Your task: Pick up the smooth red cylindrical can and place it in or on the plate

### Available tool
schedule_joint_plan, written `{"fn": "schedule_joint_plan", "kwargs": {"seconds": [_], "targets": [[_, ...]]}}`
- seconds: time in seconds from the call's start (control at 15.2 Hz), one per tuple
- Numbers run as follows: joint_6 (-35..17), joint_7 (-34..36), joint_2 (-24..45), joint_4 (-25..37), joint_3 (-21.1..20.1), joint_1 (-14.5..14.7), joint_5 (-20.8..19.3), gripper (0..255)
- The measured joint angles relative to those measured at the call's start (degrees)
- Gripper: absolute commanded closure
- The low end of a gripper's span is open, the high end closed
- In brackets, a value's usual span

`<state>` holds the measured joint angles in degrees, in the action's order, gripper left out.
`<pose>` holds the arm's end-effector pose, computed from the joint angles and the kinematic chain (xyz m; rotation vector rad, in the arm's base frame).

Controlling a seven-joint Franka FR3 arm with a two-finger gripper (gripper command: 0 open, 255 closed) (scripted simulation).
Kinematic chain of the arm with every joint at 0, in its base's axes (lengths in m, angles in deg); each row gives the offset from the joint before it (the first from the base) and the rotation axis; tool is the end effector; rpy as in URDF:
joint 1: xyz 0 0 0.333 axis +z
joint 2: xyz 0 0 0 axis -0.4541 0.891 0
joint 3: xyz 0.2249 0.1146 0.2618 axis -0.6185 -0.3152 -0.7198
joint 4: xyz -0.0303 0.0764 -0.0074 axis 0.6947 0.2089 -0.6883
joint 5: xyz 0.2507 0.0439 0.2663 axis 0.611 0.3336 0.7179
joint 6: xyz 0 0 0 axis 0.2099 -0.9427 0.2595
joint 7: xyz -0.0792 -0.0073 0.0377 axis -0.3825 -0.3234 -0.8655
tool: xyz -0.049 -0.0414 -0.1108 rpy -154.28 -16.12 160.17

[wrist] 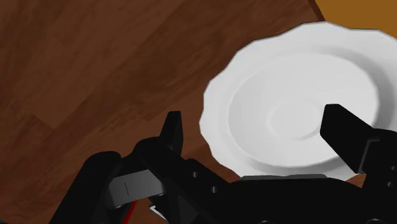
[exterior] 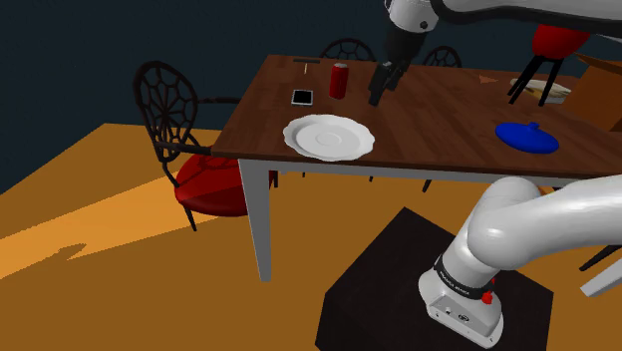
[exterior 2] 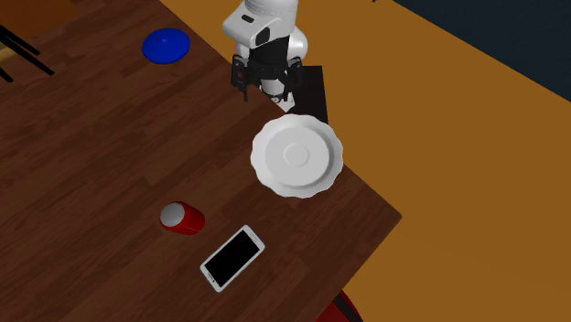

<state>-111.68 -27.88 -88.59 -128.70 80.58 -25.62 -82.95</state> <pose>0.2646 0.0079 0.6535 2.9915 0.1499 0.2835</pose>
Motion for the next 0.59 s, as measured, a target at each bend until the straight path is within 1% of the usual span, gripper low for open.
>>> {"fn": "schedule_joint_plan", "kwargs": {"seconds": [0.07, 0.2, 0.59], "targets": [[0.0, 0.0, 0.0, 0.0, 0.0, 0.0, 0.0, 0], [-0.42, -0.97, 2.53, 1.72, 1.09, -0.31, -0.2, 0], [-1.18, -5.88, 16.0, 12.38, 6.12, -1.46, -0.23, 0]]}}
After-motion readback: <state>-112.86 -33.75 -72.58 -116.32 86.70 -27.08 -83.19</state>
